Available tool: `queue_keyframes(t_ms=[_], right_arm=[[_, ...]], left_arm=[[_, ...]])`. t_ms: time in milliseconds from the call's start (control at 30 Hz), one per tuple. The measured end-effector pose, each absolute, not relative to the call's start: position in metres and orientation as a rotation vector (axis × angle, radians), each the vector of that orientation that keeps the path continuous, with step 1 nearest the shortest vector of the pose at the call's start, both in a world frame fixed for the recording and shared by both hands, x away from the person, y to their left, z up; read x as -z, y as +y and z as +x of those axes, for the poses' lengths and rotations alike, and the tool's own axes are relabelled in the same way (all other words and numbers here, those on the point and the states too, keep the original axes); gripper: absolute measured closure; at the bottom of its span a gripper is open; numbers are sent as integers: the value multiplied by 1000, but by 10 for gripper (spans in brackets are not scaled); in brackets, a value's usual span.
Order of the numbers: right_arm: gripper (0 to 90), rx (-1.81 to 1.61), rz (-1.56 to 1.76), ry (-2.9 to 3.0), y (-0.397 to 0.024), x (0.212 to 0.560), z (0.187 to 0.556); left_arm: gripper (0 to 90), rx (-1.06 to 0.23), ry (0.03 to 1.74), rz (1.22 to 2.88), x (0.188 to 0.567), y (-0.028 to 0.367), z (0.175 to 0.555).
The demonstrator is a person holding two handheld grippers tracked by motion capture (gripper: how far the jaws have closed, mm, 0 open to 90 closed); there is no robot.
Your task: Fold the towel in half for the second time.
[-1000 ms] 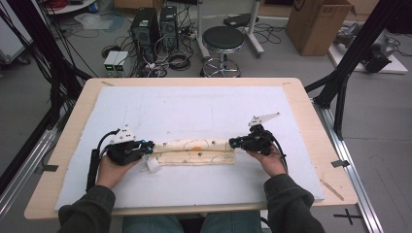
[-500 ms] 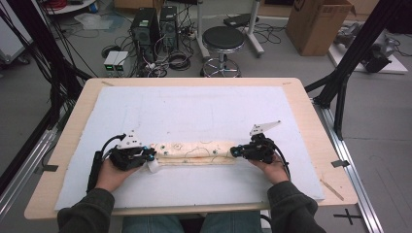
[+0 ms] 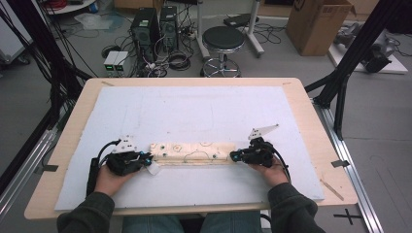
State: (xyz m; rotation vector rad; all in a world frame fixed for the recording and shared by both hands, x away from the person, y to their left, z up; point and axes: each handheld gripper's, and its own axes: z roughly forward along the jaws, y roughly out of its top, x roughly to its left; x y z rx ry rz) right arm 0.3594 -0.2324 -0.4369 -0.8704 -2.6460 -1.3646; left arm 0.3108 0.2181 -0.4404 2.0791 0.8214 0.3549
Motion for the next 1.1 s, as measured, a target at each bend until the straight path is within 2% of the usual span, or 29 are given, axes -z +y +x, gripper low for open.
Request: queue_keyframes(t_ms=[100,267,500,600,767,833,1100], right_arm=[[802,1365,-874,-2636,-233,438,358],[690,1419,-844,-2628,-235,430,354],[635,1487,-779,-2634,-235,406,355],[656,1505,-754,-2642,-226,397,360],[784,1481,-751,-2640,-201,393,373],[819,1468,-735,-2625,-189,395,378],[842,1270,-725,-2652,-155,418,389]], left_arm=[[778,-343,819,2058,438,220,310],[659,-308,787,1985,427,230,306],[546,-292,757,1896,407,233,310],[571,-295,746,1883,400,222,317],[792,-282,750,1915,397,194,333],[828,-254,739,1940,401,181,339],[845,-207,737,2125,425,160,348]])
